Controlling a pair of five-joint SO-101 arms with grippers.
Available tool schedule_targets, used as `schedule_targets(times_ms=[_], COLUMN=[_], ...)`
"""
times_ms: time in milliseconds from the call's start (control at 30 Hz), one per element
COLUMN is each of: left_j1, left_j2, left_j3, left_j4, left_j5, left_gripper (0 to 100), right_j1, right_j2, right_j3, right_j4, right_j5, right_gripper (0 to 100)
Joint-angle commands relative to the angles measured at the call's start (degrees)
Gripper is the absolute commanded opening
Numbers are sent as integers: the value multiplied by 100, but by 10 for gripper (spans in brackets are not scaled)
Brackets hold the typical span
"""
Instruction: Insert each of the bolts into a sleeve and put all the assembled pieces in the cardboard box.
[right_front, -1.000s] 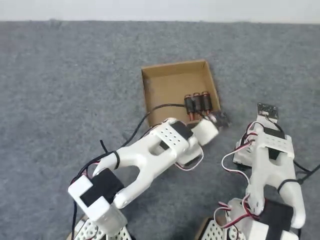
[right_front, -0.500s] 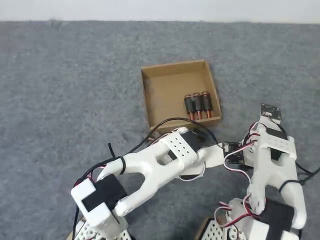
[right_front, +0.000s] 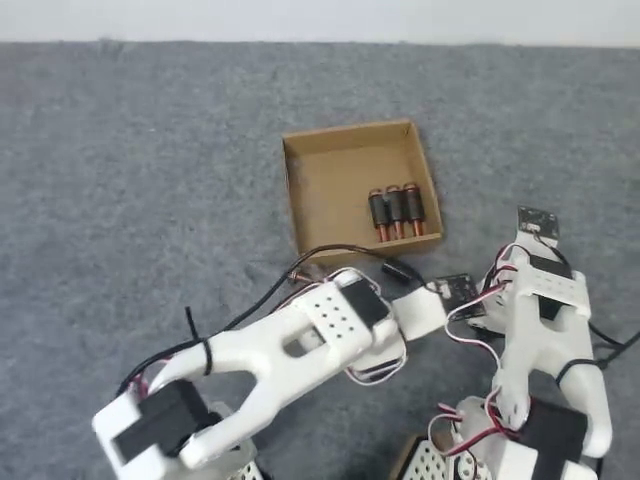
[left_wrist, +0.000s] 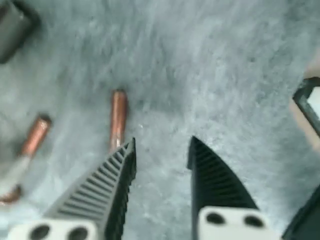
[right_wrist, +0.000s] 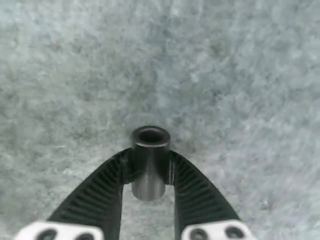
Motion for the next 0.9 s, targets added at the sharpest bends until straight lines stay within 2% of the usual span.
schedule_targets(times_ms=[0, 133, 267, 367, 567, 667, 767, 867], left_j1=[9, -26, -387, -624, -668, -677, -677, -677], left_j2=[-571, -571, -624, -624, -1020, -1459, -1916, -2198], left_j3=[215, 611, 857, 822, 857, 857, 927, 1437], left_j4=[-53, -598, -1125, -1125, -1125, -800, -501, -738], left_j5=[730, 1327, 2022, 2673, 3736, 4369, 4615, 4615], left_gripper=[117, 72, 8, 12, 12, 12, 12, 12], right_j1=[75, 75, 75, 75, 75, 75, 75, 75], right_j2=[-338, -347, -347, -347, -347, -347, -347, -347], right_j3=[-26, -26, -26, -26, -26, -26, -26, -26], right_j4=[-22, -22, -22, -22, -22, -22, -22, -22], right_j5=[62, 62, 62, 53, 53, 53, 53, 53], right_gripper=[6, 6, 6, 6, 6, 6, 6, 6])
